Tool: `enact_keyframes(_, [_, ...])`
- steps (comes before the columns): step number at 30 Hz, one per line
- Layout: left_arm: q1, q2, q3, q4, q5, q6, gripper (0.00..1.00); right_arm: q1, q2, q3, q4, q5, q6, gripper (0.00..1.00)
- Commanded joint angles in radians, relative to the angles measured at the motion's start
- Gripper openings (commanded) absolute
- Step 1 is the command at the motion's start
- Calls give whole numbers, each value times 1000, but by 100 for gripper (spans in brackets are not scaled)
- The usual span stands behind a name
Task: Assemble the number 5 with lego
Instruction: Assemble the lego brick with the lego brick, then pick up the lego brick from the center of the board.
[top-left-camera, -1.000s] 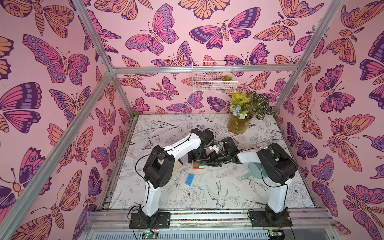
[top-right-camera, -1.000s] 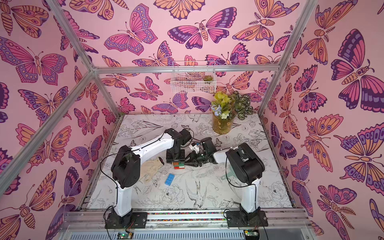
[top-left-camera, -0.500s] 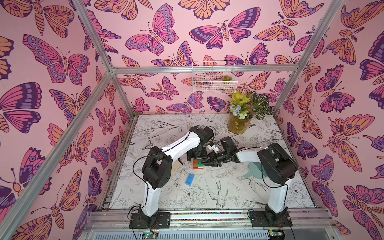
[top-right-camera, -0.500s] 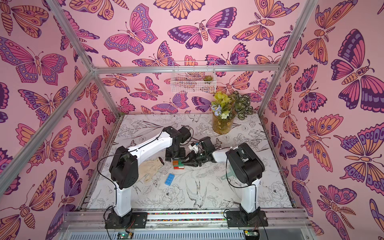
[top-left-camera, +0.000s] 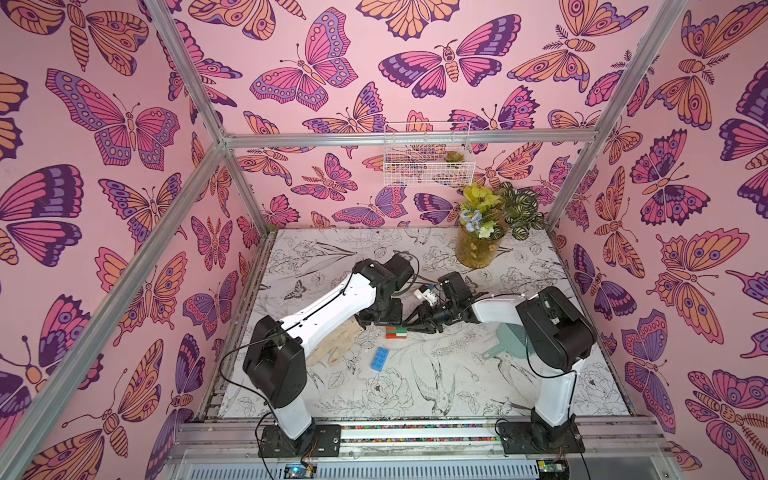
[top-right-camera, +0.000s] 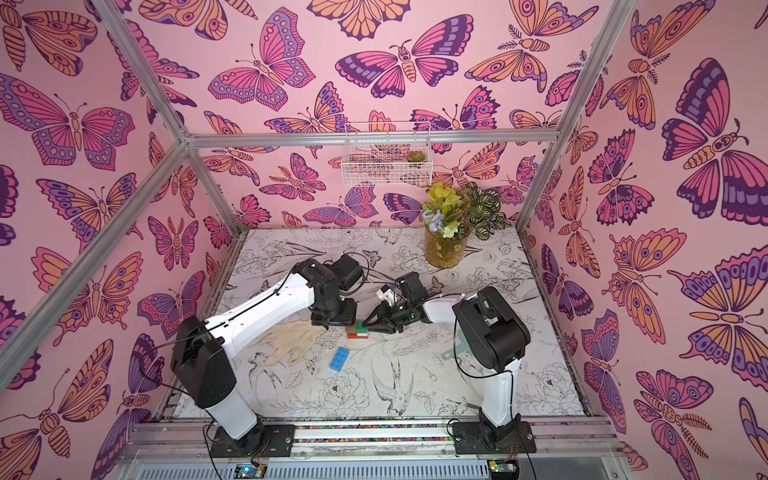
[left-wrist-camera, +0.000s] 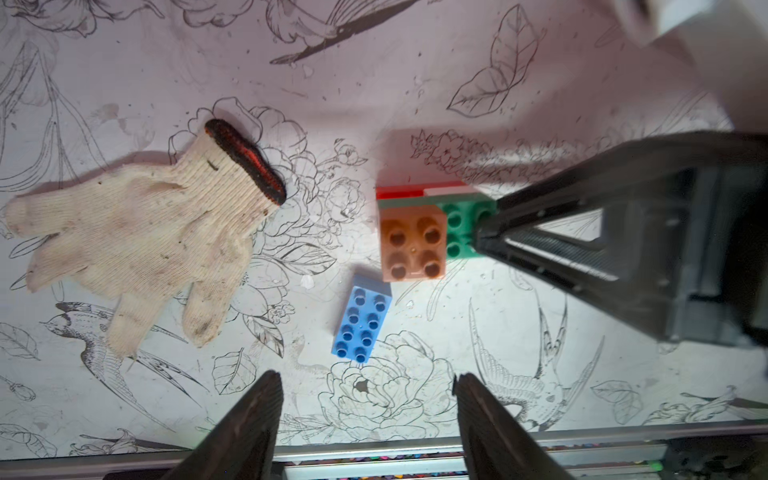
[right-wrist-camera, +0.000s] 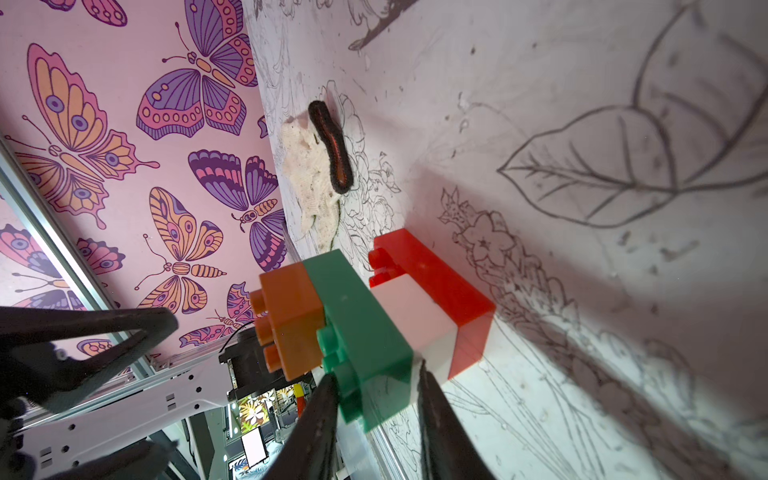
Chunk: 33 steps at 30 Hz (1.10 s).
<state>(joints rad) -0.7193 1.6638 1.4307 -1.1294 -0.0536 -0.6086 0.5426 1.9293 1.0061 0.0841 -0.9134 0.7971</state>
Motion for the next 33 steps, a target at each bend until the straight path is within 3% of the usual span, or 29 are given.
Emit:
enact_keyframes(1, [-24,-96,-127,102,-4,86,70,11,-12,10,-112,69,-25,35])
enact_keyframes(8, [-41,-197,-362,286,107,179,69,12,-44,53,-147,66,-29,37])
enact_keyframes(20, [-58,-98,-437,360,170,201,64,12,-98,94,-182,75,-21,38])
enact_keyframes(33, [-60,-112,-544,425,126,187,61,13,-138,61,-211,103,-29,38])
